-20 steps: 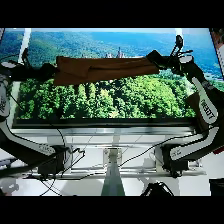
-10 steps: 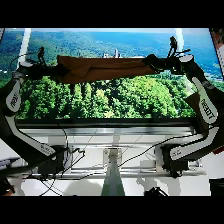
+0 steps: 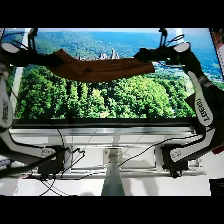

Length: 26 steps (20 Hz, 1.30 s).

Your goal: Fold the clothes and pants, and hang the long-sleeved shirts on hangers.

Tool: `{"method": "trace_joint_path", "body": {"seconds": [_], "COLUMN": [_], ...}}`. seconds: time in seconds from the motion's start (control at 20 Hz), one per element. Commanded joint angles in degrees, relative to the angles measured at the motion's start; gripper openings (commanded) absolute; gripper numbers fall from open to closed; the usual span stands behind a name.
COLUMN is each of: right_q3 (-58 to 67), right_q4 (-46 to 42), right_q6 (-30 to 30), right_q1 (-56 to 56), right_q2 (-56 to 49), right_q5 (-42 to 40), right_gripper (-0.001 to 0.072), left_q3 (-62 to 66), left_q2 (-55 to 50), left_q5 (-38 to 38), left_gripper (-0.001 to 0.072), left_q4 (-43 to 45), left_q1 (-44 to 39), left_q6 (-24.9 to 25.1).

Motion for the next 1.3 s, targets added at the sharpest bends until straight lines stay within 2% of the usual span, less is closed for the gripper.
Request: {"method": "trace_joint_path", "body": {"seconds": [0.0,0.05,0.2,0.35,0.45,0.65,0.85,1.05,1.15,1.25], "right_q3": [0.9,0.9,1.0,1.0,1.0,1.1,1.2,1.2,1.2,1.2], "right_q4": [-1.2,-1.2,-3.5,-3.7,-3.7,-3.9,-12.2,-17.6,-18.0,-18.1], "right_q6": [2.4,2.7,9.7,12.9,14.3,15.8,15.8,15.8,15.8,15.8], "right_q1": [10.9,14.7,26.7,36.0,41.0,44.4,38.5,24.9,17.9,11.8], "right_q2": [-0.1,-0.1,-0.5,-2.1,-3.7,-5.4,-4.2,-0.5,1.4,2.9], "right_q5": [-7.0,-10.2,-21.5,-22.9,-25.1,-24.8,-19.9,-10.3,-6.3,-3.1], "right_gripper": [0.001,0.001,0.0009,0.0009,0.0009,0.001,0.0011,0.0011,0.0011,0.0011], "left_q3": [0.3,0.3,0.3,0.3,0.3,0.2,0.2,0.2,0.2,0.2], "left_q2": [11.3,14.1,21.4,26.0,27.3,26.8,23.2,14.6,8.7,3.1], "left_q5": [-12.6,-13.6,-14.7,-14.8,-14.8,-14.7,-14.7,-13.5,-8.5,1.1], "left_gripper": [0.0016,0.0016,0.0016,0.0017,0.0017,0.0017,0.0018,0.0018,0.0018,0.0017], "left_q4": [3.8,3.8,3.8,3.8,3.7,3.6,3.6,3.6,3.6,3.1], "left_q1": [0.3,0.3,0.3,0.3,0.3,0.1,-2.5,-10.3,-15.6,-21.3], "left_q6": [-3.7,-4.9,-9.2,-9.3,-11.4,-11.6,-12.2,-12.6,-12.6,-12.7]}}
